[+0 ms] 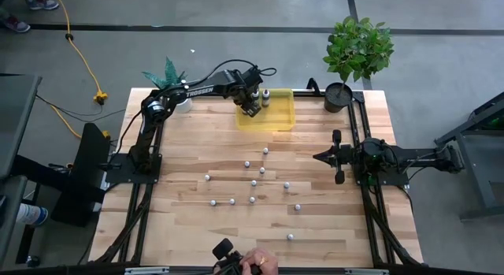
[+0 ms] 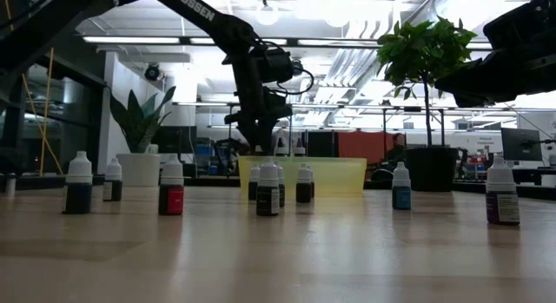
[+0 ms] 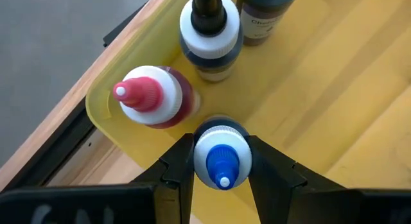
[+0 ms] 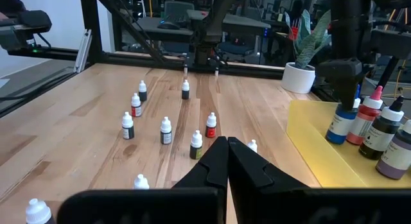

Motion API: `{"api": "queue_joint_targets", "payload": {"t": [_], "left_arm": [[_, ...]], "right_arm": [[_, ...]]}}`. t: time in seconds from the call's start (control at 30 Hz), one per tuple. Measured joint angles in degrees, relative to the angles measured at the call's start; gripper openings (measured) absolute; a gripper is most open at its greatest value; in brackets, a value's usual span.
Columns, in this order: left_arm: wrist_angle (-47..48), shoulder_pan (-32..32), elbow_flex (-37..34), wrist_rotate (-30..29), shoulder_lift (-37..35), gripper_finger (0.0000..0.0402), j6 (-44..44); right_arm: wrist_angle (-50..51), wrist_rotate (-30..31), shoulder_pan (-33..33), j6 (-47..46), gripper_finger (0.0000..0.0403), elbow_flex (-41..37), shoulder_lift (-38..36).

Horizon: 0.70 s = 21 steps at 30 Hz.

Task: Pick & Place food coloring
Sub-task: Put the large blue food coloring bottle into the yellow bin, then put the small black food coloring bottle into the yellow bin

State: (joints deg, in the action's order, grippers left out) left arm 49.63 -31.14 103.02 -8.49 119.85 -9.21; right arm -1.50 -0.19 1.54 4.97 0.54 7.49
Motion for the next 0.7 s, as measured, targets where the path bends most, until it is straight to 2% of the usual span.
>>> {"api": "queue_joint_targets", "payload": {"t": [0.13, 0.47, 0.7], "left_arm": [[0.02, 0.00, 0.00, -0.02, 0.02, 0.0112, 0.07], [0.33, 0.00, -0.04, -0.24, -0.13, 0.0172, 0.50], [0.24, 0.00, -0.07, -0.22, -1.87, 0.0183, 1.48]], "right_arm": [[0.00, 0.01, -0.02, -0.01, 0.0000, 0.00, 0.02], [0.00, 0.01, -0.01, -0.01, 0.0000, 0.00, 0.01], [0.00, 0.02, -0.01, -0.01, 0.0000, 0.00, 0.01]]}}
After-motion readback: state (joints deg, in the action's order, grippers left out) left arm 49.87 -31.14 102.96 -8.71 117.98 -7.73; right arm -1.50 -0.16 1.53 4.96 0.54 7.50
